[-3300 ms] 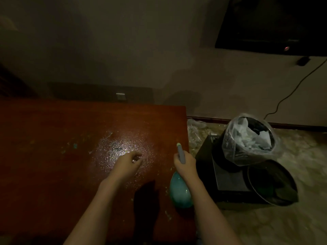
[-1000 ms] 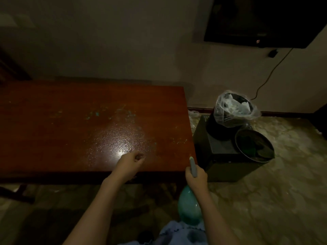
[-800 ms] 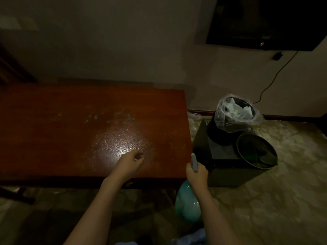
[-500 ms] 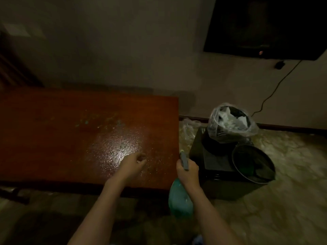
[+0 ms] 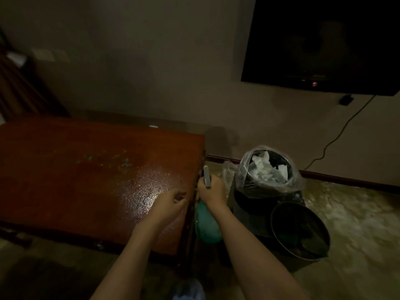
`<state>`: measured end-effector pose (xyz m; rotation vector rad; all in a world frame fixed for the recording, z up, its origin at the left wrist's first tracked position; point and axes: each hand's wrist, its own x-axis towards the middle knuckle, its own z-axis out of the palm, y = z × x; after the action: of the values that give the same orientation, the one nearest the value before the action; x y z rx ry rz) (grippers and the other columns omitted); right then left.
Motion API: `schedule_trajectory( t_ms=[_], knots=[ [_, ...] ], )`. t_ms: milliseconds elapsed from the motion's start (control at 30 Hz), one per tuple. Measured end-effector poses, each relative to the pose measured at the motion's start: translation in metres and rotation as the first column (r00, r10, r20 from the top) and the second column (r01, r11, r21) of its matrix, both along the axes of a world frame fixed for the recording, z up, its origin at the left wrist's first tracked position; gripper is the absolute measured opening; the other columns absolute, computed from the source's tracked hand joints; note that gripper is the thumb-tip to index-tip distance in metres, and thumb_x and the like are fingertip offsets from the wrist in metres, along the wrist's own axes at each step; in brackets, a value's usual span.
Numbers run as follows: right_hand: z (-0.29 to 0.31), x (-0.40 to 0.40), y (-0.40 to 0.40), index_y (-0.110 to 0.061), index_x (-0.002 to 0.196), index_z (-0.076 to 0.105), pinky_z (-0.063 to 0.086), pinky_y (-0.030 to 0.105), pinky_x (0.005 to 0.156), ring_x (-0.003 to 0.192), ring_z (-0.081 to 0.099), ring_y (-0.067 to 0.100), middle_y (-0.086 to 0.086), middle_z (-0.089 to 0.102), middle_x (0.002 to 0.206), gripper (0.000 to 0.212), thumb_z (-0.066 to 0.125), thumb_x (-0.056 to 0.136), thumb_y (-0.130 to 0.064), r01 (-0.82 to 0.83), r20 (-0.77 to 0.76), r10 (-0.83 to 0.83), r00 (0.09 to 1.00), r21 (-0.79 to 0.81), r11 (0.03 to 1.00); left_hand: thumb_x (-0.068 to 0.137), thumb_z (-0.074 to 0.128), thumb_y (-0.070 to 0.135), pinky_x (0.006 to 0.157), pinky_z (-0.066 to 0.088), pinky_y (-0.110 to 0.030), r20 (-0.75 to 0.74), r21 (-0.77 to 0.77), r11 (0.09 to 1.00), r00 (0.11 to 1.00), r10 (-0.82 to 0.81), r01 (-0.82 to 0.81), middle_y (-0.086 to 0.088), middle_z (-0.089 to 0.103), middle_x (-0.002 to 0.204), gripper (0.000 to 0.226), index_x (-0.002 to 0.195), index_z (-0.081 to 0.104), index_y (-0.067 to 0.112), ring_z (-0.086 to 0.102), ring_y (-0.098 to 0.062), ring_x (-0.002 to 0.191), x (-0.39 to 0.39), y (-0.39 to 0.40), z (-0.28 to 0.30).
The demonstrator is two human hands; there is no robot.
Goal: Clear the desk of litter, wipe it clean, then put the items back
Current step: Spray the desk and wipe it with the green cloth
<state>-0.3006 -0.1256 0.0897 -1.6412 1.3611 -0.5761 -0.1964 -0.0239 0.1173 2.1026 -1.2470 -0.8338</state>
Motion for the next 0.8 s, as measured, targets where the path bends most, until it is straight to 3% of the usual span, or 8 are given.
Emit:
schedule_trajectory(
  t_ms=[200,267,400,467,533,633,700,800],
  knots=[
    [0.008,-0.046,-0.040,-0.016,0.063,0.046,0.030,0.012,0.041,0.052,0.042,0.009,-0.001,0.046,0.061,0.033,0.048,0.096,-0.014,-0.051,0.084,0.049,0.995,0.027,0.998,0.095,0.055,0.015,0.066,0.047,-0.016,-0.031,0.024,0.998,0.998,-0.063,0.063,0.005,0.062,0.102,0.027,0.121,0.060,0.012,0.058,-0.007,0.084,-0.029,-0.052,0.000],
    [0.006,-0.073,-0.055,-0.020,0.063,0.043,0.031,0.014,0.045,0.052,0.041,0.009,-0.002,0.044,0.060,0.034,0.050,0.095,-0.012,-0.050,0.118,0.056,0.991,-0.058,0.997,0.094,0.055,0.015,0.079,0.054,-0.030,-0.057,0.051,0.994,0.994,-0.089,0.092,-0.001,0.065,0.106,0.023,0.117,0.061,0.014,0.062,-0.014,0.090,-0.044,-0.081,-0.008],
    [0.011,-0.125,-0.097,-0.022,0.065,0.044,0.028,0.022,0.048,0.048,0.040,0.008,-0.005,0.041,0.057,0.028,0.051,0.092,-0.017,-0.093,0.092,0.119,0.989,-0.247,0.965,0.095,0.053,0.016,0.081,0.053,-0.032,-0.101,0.104,0.967,0.970,-0.223,0.233,-0.005,0.064,0.112,0.021,0.116,0.059,0.017,0.061,-0.016,0.095,-0.093,-0.149,-0.021],
    [0.017,-0.154,-0.122,-0.013,0.073,0.053,0.035,0.029,0.050,0.054,0.044,0.012,-0.001,0.048,0.063,0.021,0.050,0.091,-0.024,-0.048,0.075,0.074,0.994,-0.310,0.949,0.095,0.053,0.013,0.073,0.051,-0.022,-0.119,0.088,0.954,0.954,-0.274,0.285,-0.004,0.064,0.108,0.022,0.116,0.059,0.011,0.060,-0.014,0.090,-0.123,-0.184,-0.027],
    [0.025,-0.186,-0.143,-0.010,0.085,0.059,0.035,0.023,0.052,0.057,0.047,0.010,-0.007,0.050,0.067,0.022,0.053,0.093,-0.029,0.020,0.092,0.013,0.996,-0.340,0.940,0.095,0.052,0.006,0.057,0.045,-0.007,-0.161,0.116,0.933,0.934,-0.320,0.339,-0.004,0.058,0.098,0.022,0.116,0.057,0.003,0.055,-0.009,0.078,-0.154,-0.214,-0.030],
    [0.035,-0.236,-0.169,-0.015,0.097,0.066,0.031,0.014,0.052,0.058,0.048,0.003,-0.011,0.053,0.068,0.021,0.059,0.093,-0.034,0.052,0.004,-0.054,0.999,-0.362,0.931,0.093,0.057,0.009,0.059,0.046,-0.010,-0.218,0.154,0.868,0.873,-0.436,0.472,-0.011,0.062,0.102,0.029,0.120,0.055,-0.001,0.057,-0.013,0.078,-0.196,-0.251,-0.040],
    [0.031,-0.271,-0.185,-0.023,0.084,0.061,0.031,0.015,0.050,0.055,0.047,0.004,-0.007,0.052,0.063,0.012,0.063,0.091,-0.033,0.118,0.012,-0.121,0.993,-0.313,0.942,0.092,0.060,0.018,0.070,0.048,-0.022,-0.199,0.151,0.825,0.834,-0.515,0.545,-0.011,0.066,0.108,0.030,0.120,0.058,0.006,0.060,-0.017,0.086,-0.221,-0.270,-0.045],
    [0.009,-0.324,-0.203,-0.016,0.068,0.055,0.033,0.022,0.051,0.053,0.047,0.009,0.005,0.051,0.059,0.026,0.068,0.088,-0.025,0.244,0.042,-0.241,0.970,-0.228,0.943,0.092,0.060,0.019,0.066,0.037,-0.016,-0.181,0.136,0.761,0.771,-0.610,0.634,-0.002,0.064,0.107,0.027,0.118,0.060,0.011,0.054,-0.010,0.087,-0.264,-0.294,-0.055]
  ],
)
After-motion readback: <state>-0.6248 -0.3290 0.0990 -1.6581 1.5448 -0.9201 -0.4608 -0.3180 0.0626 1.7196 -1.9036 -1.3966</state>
